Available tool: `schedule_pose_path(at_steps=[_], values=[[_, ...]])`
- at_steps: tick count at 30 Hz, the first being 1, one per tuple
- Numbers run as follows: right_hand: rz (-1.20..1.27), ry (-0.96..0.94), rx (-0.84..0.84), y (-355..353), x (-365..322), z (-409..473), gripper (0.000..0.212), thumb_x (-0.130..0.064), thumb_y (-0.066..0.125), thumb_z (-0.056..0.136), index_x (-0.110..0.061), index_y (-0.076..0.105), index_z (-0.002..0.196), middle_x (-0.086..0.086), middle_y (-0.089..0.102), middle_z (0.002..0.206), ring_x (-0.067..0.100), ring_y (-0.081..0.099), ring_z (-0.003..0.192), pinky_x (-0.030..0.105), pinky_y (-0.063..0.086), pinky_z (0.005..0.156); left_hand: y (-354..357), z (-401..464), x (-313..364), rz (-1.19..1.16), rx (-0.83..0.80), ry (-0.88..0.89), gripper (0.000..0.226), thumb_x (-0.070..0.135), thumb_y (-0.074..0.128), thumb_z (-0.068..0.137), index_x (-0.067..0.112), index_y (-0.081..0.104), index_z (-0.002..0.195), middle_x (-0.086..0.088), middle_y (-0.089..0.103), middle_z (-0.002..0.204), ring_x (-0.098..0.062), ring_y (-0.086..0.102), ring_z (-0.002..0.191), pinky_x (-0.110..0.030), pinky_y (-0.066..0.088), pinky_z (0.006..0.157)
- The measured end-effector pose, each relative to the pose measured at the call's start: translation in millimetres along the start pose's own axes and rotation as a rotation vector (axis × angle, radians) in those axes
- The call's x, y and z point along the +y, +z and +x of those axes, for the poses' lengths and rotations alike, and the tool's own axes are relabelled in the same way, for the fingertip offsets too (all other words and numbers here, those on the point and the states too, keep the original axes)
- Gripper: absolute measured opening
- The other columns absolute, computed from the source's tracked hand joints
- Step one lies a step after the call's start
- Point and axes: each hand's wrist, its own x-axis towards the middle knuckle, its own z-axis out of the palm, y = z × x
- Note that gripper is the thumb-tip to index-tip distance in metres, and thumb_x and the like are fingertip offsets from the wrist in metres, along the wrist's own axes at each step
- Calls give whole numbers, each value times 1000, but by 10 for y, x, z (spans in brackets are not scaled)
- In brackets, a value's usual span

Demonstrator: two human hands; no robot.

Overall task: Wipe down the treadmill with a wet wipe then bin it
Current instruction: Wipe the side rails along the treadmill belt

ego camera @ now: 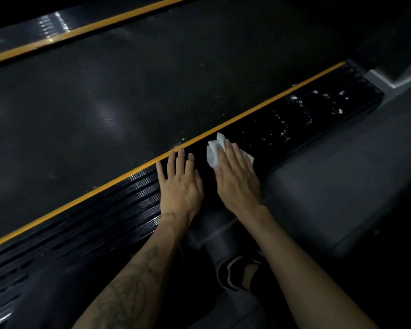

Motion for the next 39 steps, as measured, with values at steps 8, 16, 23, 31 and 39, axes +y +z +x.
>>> schedule_pose_path(at_steps=[8, 16, 23, 31, 39], values=[[14, 153, 27, 18, -75, -118, 62, -37, 17, 108, -4, 25, 160, 18, 20, 168, 29, 17, 157, 47, 19, 127, -16, -28, -14, -15, 9, 6, 65, 48, 18, 104, 16, 34, 159, -11, 23, 169, -27, 7, 159, -57, 6, 127], [22, 181, 58, -22, 132, -16, 61, -36, 15, 108, -8, 23, 162, 14, 17, 170, 27, 12, 158, 45, 14, 128, -3, 9, -6, 2, -26, 16, 65, 52, 13, 105, 23, 21, 163, -3, 7, 173, -22, -8, 159, -55, -1, 128], [34, 83, 49, 19, 89, -43, 60, -37, 16, 108, -13, 24, 162, 13, 20, 169, 29, 17, 157, 47, 18, 127, 13, 28, 13, 6, -29, 13, 65, 51, 11, 105, 23, 18, 164, -3, 4, 173, -22, -10, 159, -55, -3, 128], [45, 158, 61, 52, -88, -220, 62, -36, 17, 107, -9, 19, 163, 15, 15, 170, 27, 11, 158, 46, 15, 128, 12, 46, 45, -14, -31, 13, 65, 48, 11, 105, 21, 20, 164, -5, 5, 173, -24, -10, 159, -56, -2, 128], [44, 230, 91, 47, -3, -222, 61, -36, 19, 108, -6, 22, 161, 16, 14, 170, 27, 11, 158, 46, 16, 128, -22, 35, 84, -1, -30, 4, 65, 47, 11, 105, 20, 20, 164, -5, 5, 173, -24, -9, 159, -55, -2, 128]])
